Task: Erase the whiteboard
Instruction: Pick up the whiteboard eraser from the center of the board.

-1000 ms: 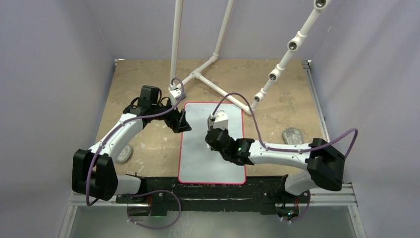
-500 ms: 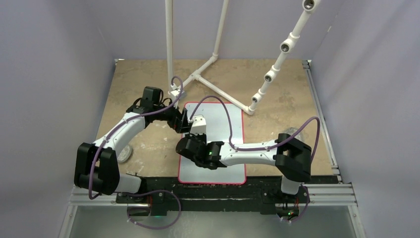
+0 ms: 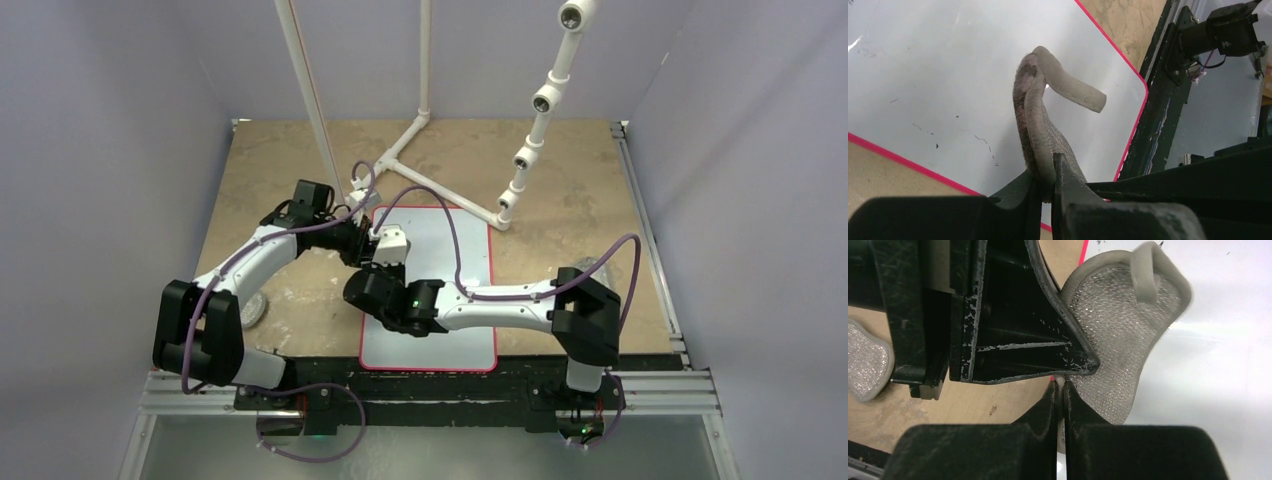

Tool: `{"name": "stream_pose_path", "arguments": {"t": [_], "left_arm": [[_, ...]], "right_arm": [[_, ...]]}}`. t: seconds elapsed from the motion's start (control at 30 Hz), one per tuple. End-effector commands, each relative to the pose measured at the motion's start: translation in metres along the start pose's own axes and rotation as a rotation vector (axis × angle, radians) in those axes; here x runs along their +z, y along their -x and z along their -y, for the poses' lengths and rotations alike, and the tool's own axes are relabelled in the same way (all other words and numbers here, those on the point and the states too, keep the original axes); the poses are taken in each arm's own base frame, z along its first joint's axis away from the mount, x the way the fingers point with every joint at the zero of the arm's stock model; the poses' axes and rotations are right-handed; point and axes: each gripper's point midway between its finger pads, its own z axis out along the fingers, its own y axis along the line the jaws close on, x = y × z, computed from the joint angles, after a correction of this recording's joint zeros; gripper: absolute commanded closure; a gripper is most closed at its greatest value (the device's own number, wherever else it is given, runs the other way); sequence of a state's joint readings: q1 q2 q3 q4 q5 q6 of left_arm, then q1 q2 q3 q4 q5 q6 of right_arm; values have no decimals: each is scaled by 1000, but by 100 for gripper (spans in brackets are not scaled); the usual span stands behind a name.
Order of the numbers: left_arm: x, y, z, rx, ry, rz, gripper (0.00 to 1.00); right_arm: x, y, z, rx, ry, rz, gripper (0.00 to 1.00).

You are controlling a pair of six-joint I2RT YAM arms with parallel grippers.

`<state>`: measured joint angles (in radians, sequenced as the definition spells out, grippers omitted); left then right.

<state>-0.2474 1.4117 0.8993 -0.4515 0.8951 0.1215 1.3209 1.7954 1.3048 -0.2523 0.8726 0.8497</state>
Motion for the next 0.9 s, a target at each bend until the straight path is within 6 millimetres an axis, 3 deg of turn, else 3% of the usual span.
{"name": "stream_pose_path", "arguments": {"t": [0.0,0.17,0.27,0.37,0.53,0.67,0.87], "left_arm": [[-4,7,-4,78,-1,-19,100],[-11,21,-1,169,10,-5,100],[-19,33,-1,278,37,7,100],[-31,45,1,432,81,34,100],[-48,55,3,671,166,80,100],[-57,53,6,783,210,88,100],[-63,36,6,879,234,38,100]], "right_arm": [[-11,18,-3,67,51,20,93],[-27,12,8,98,137,-69,55],[-39,21,26,181,174,-117,42],[-57,44,38,309,272,-131,39],[-64,81,48,495,360,-128,39],[-65,107,28,555,426,-130,39],[-62,126,-5,637,513,-164,35]]}}
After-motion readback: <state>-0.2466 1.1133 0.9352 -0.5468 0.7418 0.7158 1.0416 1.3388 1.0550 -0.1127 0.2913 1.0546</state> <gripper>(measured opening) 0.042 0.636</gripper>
